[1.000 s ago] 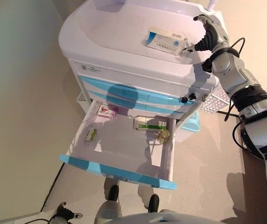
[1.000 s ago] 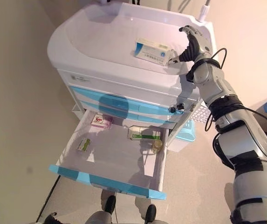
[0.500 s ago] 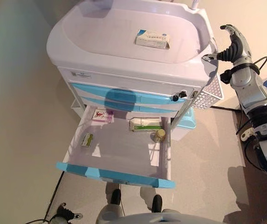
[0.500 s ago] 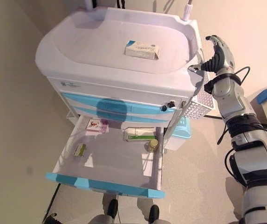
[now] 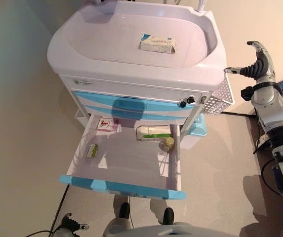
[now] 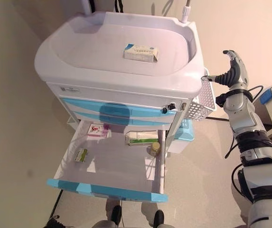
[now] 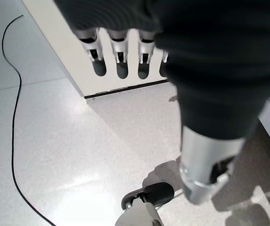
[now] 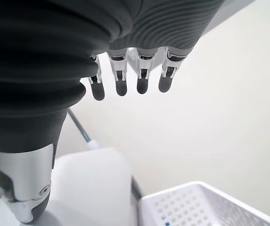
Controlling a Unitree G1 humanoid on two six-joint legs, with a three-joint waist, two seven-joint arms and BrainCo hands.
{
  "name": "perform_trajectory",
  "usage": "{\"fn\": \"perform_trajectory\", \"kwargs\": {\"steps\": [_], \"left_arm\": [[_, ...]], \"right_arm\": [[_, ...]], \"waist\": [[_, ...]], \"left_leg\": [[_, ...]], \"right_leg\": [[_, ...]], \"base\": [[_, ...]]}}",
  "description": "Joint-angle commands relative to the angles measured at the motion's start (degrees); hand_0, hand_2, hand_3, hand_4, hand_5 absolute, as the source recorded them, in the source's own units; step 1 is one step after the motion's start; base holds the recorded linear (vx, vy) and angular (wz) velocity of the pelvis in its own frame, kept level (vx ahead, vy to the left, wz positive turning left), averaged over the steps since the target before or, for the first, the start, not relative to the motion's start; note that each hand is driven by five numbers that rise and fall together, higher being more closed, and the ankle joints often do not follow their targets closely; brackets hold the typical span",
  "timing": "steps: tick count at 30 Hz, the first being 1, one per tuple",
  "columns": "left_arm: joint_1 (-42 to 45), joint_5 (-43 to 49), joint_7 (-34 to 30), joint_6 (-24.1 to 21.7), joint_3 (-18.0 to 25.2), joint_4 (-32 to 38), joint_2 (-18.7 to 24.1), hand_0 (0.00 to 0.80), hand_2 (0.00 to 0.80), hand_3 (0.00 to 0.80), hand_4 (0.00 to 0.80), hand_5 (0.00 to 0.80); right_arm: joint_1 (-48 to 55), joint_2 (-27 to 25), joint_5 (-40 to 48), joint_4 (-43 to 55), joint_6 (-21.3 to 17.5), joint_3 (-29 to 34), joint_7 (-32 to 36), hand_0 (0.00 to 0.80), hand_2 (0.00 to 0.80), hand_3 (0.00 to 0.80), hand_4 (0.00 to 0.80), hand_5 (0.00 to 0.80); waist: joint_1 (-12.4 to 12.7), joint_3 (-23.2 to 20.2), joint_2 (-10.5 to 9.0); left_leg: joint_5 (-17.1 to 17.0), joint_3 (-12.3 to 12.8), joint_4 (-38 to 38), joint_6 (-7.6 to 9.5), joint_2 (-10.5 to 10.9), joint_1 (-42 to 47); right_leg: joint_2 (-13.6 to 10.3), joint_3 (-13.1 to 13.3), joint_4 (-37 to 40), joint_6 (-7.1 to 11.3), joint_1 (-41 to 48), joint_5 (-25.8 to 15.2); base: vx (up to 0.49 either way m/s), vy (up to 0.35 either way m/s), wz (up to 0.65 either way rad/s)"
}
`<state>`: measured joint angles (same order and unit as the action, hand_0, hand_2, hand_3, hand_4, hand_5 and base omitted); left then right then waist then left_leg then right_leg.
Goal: Open the drawer and pick up the medicine
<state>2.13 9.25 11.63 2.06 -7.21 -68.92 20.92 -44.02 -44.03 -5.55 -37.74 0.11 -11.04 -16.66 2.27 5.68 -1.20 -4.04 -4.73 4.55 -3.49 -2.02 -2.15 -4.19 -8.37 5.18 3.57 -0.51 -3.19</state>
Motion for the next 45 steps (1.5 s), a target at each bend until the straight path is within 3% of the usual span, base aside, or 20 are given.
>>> {"fn": "perform_trajectory", "kwargs": {"steps": [1,12,22,35,45], "left_arm": [[-1.4,-0.8,0.3,0.2,1.4,-2.0,1.3,0.000,0.000,0.000,0.000,0.000],[-1.3,-1.3,-2.3,-1.3,2.3,2.2,1.5,0.000,0.000,0.000,0.000,0.000],[-1.8,-1.7,-3.6,-2.6,2.5,3.6,1.7,0.000,0.000,0.000,0.000,0.000],[-2.9,-2.4,-5.4,-3.3,2.6,3.7,1.5,0.000,0.000,0.000,0.000,0.000],[-4.9,1.7,-7.6,-3.5,-1.0,2.1,1.7,0.000,0.000,0.000,0.000,0.000]], "right_arm": [[3.8,1.2,2.4,-0.5,-1.4,1.2,-0.3,0.000,0.000,0.000,0.000,0.000],[21.6,7.1,4.7,-7.2,-1.6,7.5,4.6,0.000,0.000,0.000,0.000,0.000],[29.9,11.9,7.1,-17.8,-1.8,11.3,6.6,0.000,0.000,0.000,0.000,0.000],[35.1,16.6,9.1,-28.2,-1.7,13.2,8.3,0.000,0.000,0.000,0.000,0.000],[36.9,18.3,9.7,-35.8,-1.1,13.9,9.7,0.000,0.000,0.000,0.000,0.000]], "waist": [[-0.4,-1.4,-1.71],[-1.8,-2.0,-0.33],[-2.6,-2.0,0.47],[-3.7,-1.7,0.84],[-4.4,-1.1,1.28]], "left_leg": [[3.5,0.5,-2.0,2.02,2.4,-1.0],[3.8,1.1,-1.9,2.09,2.6,0.0],[3.9,1.2,-2.0,2.20,2.9,0.2],[3.8,1.3,-2.0,2.25,3.0,0.1],[4.1,1.5,-2.4,2.39,3.2,0.3]], "right_leg": [[-2.0,-0.3,-2.4,4.29,-2.5,-0.4],[-2.4,-0.1,-2.5,4.39,-1.7,-0.1],[-2.6,0.0,-2.7,4.44,-1.7,0.0],[-2.6,0.3,-2.6,4.57,-2.1,-0.1],[-2.8,0.7,-3.0,4.65,-2.1,-0.1]], "base": [[0.000,0.000,0.00],[-0.002,-0.002,-0.01],[-0.004,-0.008,-0.05],[0.000,0.000,0.00],[0.000,0.000,0.00]]}}
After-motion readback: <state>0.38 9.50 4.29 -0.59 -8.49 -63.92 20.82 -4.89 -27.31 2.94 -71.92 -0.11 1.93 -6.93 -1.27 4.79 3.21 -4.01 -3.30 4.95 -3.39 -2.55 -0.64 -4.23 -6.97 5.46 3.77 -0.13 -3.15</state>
